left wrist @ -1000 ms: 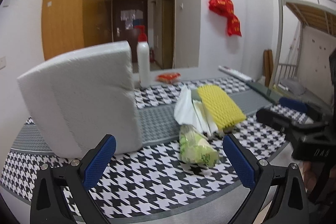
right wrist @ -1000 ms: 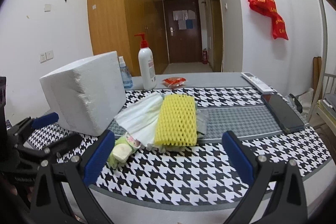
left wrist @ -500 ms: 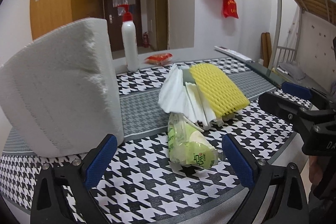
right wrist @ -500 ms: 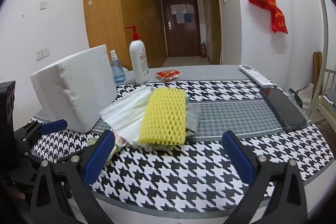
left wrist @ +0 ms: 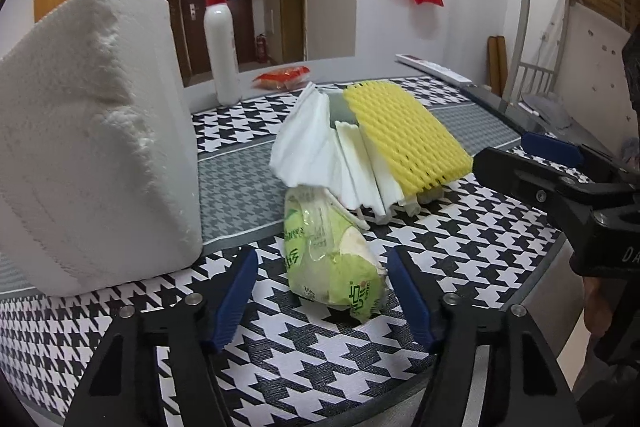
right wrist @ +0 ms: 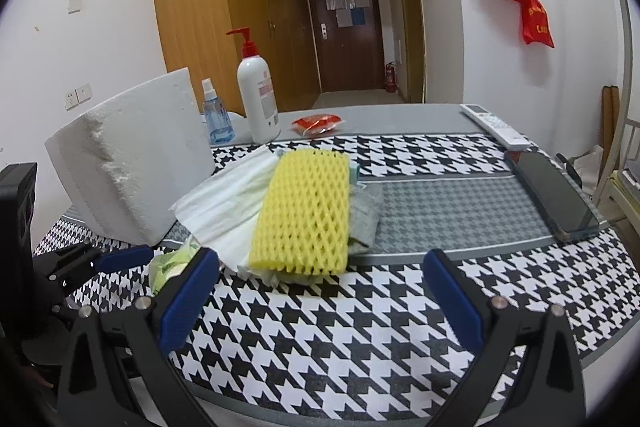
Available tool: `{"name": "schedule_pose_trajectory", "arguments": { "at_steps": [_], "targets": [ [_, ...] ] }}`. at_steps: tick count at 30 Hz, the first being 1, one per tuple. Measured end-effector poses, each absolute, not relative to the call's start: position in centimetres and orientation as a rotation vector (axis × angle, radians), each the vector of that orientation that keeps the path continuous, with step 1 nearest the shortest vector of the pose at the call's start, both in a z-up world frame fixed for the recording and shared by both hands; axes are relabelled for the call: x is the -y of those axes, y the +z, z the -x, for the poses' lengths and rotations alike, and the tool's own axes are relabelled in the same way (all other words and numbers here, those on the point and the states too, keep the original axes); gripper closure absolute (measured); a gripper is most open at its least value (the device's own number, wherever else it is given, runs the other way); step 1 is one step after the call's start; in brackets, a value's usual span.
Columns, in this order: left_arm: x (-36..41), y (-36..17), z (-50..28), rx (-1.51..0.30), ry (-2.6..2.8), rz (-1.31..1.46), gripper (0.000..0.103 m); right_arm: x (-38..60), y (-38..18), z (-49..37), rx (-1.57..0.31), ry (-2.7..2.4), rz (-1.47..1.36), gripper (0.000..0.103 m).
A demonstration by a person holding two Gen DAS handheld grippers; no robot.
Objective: Organize soft objects
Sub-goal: 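Reach the left gripper to the green wrapped packet and close on it, then lift the green packet with the left gripper while the right gripper grasps the yellow foam net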
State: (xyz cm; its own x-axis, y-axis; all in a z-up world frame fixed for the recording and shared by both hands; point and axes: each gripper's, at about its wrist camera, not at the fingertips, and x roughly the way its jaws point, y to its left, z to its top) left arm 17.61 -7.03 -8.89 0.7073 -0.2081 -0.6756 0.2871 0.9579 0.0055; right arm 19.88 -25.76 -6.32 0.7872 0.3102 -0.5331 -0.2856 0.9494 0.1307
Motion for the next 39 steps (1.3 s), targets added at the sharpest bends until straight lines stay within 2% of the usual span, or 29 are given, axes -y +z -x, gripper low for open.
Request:
{"name": "schedule_pose_trajectory", "arguments": {
  "at_steps": [3,8,12,15,30,33,35,39],
  "targets": [
    [7.2,-8.9,-17.9,-0.74,-0.277,-0.112,0.038,25.6,-6.5,-20.1,-0.591,0.328,-0.048,0.0],
    [7.5,-9.0,-18.4,-0.743,-0.284,-0.118,0.049,25.3,-6.7,-20.3,-0.602,0.334,-0.033,0.0],
    [7.3,-9.2,-18.9,-0.755,-0.293,-0.09,0.064,25.1,-6.8,-20.6,-0.614,0.345,-0.024,0.0],
    [7.0,-9.2,-18.8,-0.751,-0.303,-0.072,0.068,24.9,-7.0,-20.7,-0.627,0.345,-0.008,0.0],
    [6.7,-9.3,-18.1,-0.735,-0.247,-0.073,0.069,23.5,-6.5,-23.2,-0.692,0.379,0.019,0.0],
    [6.5,-9.3,-18.2,-0.744,-0.237,-0.062,0.069,23.3,-6.9,-24.0,-0.727,0.377,0.018,0.008],
    [6.5,-9.3,-18.4,-0.75,-0.23,-0.058,0.069,23.3,-7.3,-24.3,-0.746,0.384,0.011,0.023],
    [6.7,-9.3,-18.4,-0.747,-0.232,-0.067,0.069,23.2,-7.6,-24.4,-0.756,0.38,0.003,0.033]
  ]
}}
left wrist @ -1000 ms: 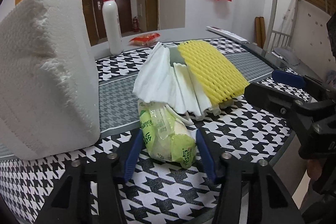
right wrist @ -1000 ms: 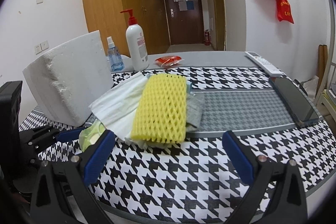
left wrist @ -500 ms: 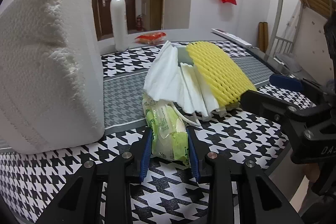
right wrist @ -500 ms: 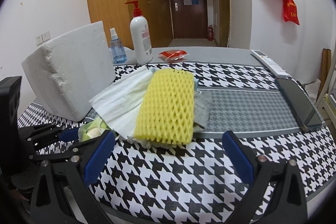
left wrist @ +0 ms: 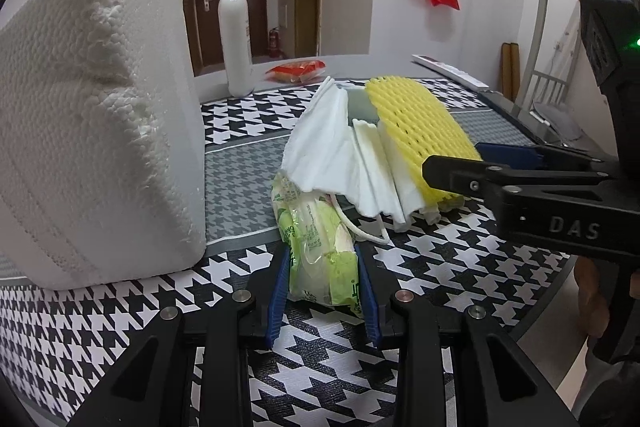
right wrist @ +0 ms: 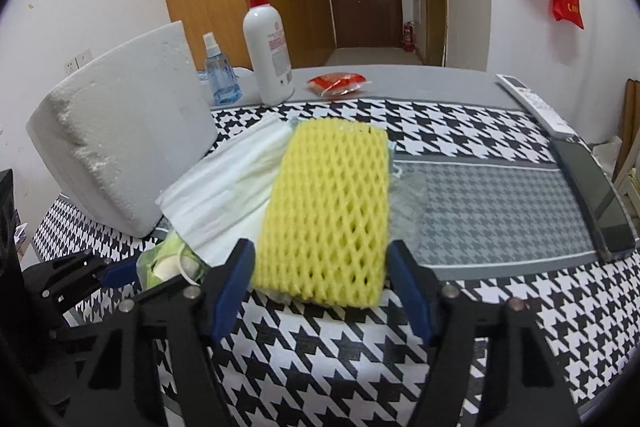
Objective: Organize soft objects
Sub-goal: 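Lift the green packet with the left gripper while the right gripper grasps the yellow foam net, then carry the green packet with the left gripper over the white foam box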
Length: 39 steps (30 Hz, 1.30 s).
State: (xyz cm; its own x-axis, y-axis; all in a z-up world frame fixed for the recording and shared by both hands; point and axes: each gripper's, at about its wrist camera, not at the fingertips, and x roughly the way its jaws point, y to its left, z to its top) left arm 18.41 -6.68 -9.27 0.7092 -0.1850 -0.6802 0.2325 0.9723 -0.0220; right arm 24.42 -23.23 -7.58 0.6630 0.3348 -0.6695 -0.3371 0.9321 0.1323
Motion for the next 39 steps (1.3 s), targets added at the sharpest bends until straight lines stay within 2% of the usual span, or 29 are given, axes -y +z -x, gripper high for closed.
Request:
{"name": "schedule_pose_trajectory", "arguments": {
  "at_steps": [2,3,8,20,39],
  "targets": [
    [6.7,-9.3,-18.4,-0.753,-0.233,-0.062,0.069,23.0,-7.6,-24.4,-0.757,0.379,0.012,0.047],
    [6.7,-9.3,-18.4,-0.752,-0.233,-0.061,0.069,23.0,-7.7,-24.4,-0.756,0.378,0.016,0.05],
    [6.7,-9.3,-18.4,-0.75,-0.233,-0.062,0.069,23.1,-8.0,-23.6,-0.751,0.388,0.005,0.08],
    [6.0,-8.8,-17.4,-0.672,-0.238,-0.034,0.069,25.5,-4.1,-19.9,-0.627,0.386,-0.052,0.082],
    [5.2,-5.1,-14.0,-0.538,-0.236,-0.074,0.069,25.4,-2.5,-16.7,-0.563,0.368,-0.035,0.082]
  ]
}}
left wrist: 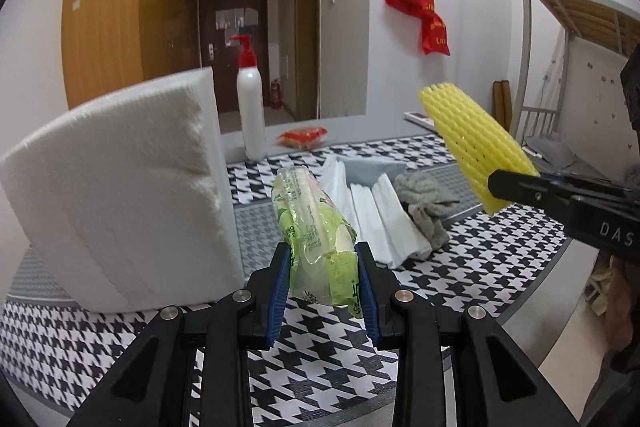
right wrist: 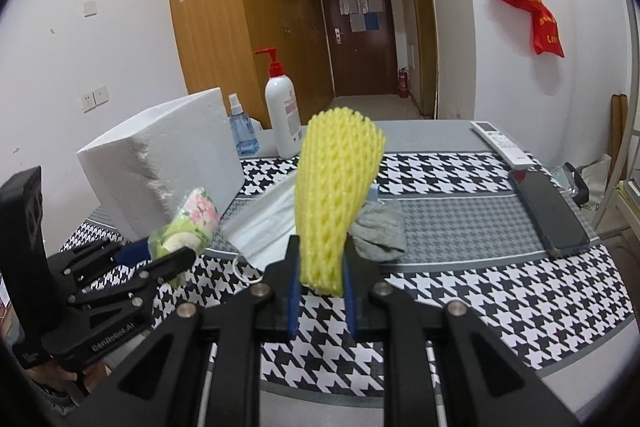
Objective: Organize soft objects
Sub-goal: 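Carry the green packet with the left gripper over the white foam box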
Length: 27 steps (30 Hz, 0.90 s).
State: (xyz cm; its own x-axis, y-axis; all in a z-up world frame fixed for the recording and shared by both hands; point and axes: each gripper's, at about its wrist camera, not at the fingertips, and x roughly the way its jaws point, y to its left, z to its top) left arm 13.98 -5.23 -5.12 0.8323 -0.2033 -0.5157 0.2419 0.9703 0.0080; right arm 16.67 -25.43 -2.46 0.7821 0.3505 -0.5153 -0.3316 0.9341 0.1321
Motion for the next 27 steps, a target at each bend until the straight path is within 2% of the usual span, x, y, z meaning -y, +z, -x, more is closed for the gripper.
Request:
{"name": "schedule_pose_trajectory", "arguments": {
  "at_steps": [27],
  "targets": [
    [4.7,0.2,-13.3,-0.422,-0.232,-0.083,0.069,24.7,1.7,-16.2,-0.472,0.403,-0.02,0.081]
  ]
}}
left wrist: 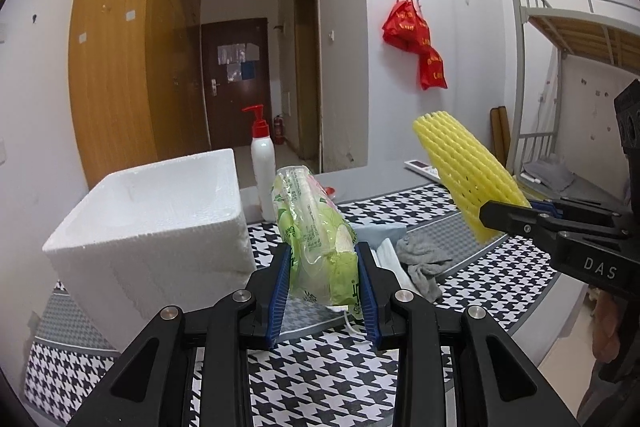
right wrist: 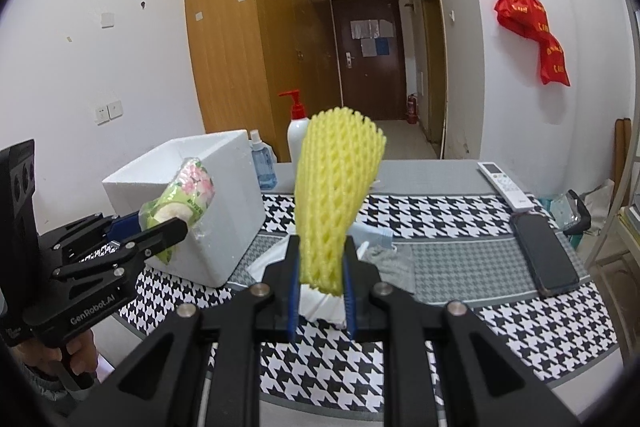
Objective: Organize soft objects
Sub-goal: 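Carry the green packet with the left gripper over the white foam box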
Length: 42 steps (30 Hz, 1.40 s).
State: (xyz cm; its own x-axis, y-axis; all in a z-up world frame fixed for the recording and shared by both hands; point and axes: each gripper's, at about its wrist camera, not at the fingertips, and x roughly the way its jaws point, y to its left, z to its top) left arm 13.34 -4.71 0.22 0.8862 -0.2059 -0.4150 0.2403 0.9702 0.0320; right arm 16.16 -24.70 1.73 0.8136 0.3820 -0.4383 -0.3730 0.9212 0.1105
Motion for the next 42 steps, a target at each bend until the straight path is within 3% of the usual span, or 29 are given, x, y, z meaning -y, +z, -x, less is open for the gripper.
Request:
{"name": "schedule_pose_trajectory", "arguments": {
  "at_steps": [42],
  "targets": [
    [-2.0,5.7,-11.8,-0.253,-0.043,-0.073,0.069,19.6,5.9,-18.1,-0.351,0.546,-0.038,0.081]
  ]
}}
